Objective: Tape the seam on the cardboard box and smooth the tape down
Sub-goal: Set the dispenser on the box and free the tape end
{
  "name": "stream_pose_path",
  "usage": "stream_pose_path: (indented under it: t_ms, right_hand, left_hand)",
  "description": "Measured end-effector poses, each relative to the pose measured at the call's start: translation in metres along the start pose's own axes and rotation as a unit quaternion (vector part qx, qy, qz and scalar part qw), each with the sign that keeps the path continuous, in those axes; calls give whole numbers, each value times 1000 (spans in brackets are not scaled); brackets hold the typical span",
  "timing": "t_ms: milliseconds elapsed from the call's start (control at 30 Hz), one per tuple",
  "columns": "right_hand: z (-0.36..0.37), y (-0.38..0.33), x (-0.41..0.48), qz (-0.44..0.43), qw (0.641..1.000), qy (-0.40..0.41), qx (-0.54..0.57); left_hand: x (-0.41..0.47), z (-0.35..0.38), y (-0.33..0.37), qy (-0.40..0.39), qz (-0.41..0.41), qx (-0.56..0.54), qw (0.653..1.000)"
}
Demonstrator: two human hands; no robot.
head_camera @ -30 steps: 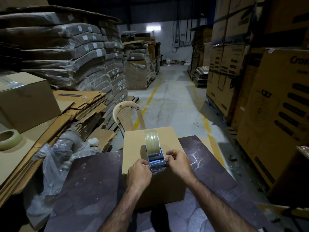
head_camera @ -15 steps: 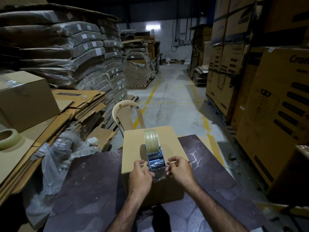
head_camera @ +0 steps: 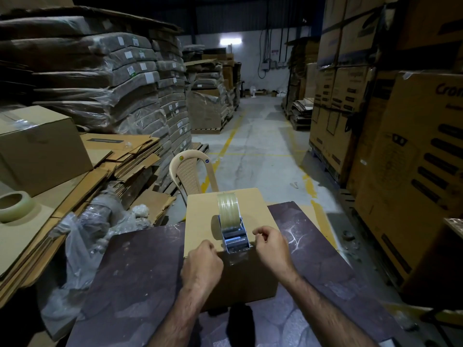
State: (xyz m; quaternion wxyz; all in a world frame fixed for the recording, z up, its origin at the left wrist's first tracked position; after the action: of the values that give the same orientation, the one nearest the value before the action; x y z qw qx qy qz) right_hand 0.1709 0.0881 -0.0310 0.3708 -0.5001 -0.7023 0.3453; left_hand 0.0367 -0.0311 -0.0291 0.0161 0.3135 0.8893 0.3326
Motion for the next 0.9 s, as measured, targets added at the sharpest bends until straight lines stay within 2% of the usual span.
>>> stream_pose_path:
  t_ms: [67,133,200,300,367,567,900]
  right_hand:
    - [1,-6,6,-3,1000,-10,9]
    - [2,-13,13,-9,999,-24,19]
    - [5,-21,19,-9,998,-49,29]
    - [16,-21,26,36,990,-119,70]
    - [23,-19,28,63,981,-152,98]
    - [21,-23,24,73,960,-207,172]
    - [22,-16,22,73,952,-192,228]
  left_hand:
    - [7,-10,8,46,19,-26,998]
    - [17,-10,15,52,37,-80,995]
    - [28,-4,17,0,15,-151,988]
    - [38,5,19,-96,-41,-255,961]
    - [40,8,23,-130,-38,-276,951]
    - [43,12,30,-193,-59,-339,919]
    - [45,21,28,-164,-39,-358,918]
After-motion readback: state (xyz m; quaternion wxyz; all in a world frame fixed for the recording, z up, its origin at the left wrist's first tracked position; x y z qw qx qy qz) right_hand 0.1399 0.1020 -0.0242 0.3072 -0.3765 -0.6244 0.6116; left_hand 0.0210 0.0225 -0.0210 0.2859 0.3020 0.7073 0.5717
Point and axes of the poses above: each hand's wrist, its own x-axis towards the middle knuckle, its own z-axis out of the palm, y = z × x, the point moved 4 cm from there along x, towards the middle knuckle, and after that the axes turned 9 degrees about y, right-handed, at the moved point
